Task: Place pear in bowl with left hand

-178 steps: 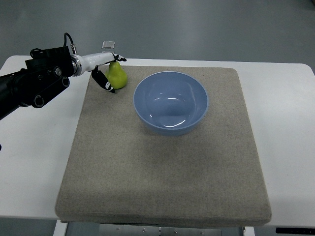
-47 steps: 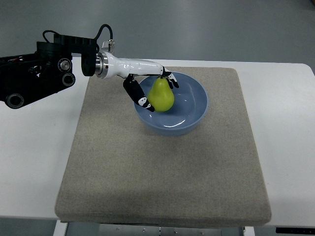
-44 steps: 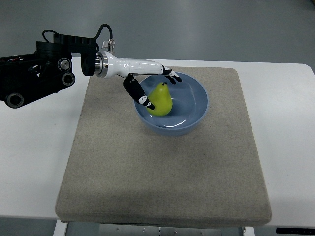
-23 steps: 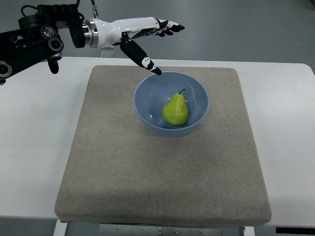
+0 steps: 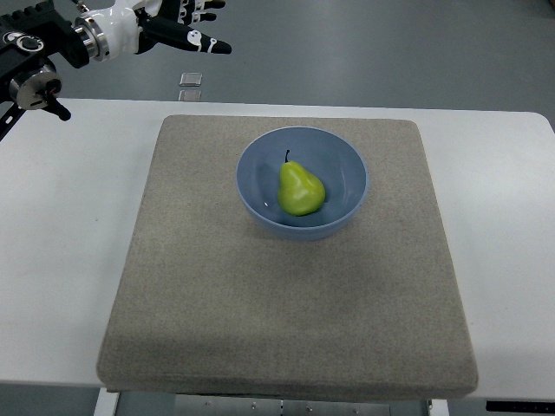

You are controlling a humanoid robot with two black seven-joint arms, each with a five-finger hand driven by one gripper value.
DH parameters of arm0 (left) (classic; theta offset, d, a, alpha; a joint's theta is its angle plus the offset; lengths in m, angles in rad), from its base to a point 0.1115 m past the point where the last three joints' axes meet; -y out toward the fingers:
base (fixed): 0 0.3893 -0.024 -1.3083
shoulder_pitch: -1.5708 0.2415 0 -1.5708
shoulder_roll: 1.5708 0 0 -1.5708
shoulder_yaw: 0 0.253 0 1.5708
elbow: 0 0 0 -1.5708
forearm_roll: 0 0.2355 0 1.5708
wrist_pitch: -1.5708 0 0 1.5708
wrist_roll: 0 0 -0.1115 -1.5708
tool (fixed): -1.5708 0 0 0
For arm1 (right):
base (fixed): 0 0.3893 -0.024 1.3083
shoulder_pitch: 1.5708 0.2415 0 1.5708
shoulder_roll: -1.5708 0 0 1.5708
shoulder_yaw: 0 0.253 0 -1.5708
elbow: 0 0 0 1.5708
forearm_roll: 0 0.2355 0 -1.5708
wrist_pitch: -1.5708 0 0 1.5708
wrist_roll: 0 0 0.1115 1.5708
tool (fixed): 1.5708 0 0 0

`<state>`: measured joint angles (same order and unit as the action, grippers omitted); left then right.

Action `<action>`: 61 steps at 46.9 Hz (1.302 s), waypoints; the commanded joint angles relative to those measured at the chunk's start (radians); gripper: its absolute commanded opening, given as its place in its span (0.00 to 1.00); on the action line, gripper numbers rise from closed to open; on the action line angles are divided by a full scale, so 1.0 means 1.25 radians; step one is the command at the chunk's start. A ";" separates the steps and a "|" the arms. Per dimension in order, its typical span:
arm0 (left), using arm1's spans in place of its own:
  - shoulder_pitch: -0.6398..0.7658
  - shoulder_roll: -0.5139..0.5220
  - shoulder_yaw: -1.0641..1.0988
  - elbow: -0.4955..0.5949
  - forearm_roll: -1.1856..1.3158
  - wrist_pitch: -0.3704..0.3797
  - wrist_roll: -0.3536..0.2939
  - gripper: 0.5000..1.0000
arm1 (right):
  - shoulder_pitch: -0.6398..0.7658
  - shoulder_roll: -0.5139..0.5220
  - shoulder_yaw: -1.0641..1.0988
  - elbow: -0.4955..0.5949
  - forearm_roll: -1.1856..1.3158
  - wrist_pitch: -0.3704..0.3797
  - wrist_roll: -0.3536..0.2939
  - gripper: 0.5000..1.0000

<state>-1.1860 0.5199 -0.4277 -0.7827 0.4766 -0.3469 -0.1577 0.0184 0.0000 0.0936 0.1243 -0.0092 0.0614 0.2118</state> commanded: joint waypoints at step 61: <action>0.162 0.000 -0.026 0.098 -0.495 -0.188 0.103 0.99 | -0.001 0.000 0.001 0.000 0.005 0.009 0.000 0.85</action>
<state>-0.9880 0.5202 -0.4592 -0.6594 -0.1028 -0.5809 -0.0360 0.0169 0.0000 0.0952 0.1243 -0.0040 0.0721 0.2117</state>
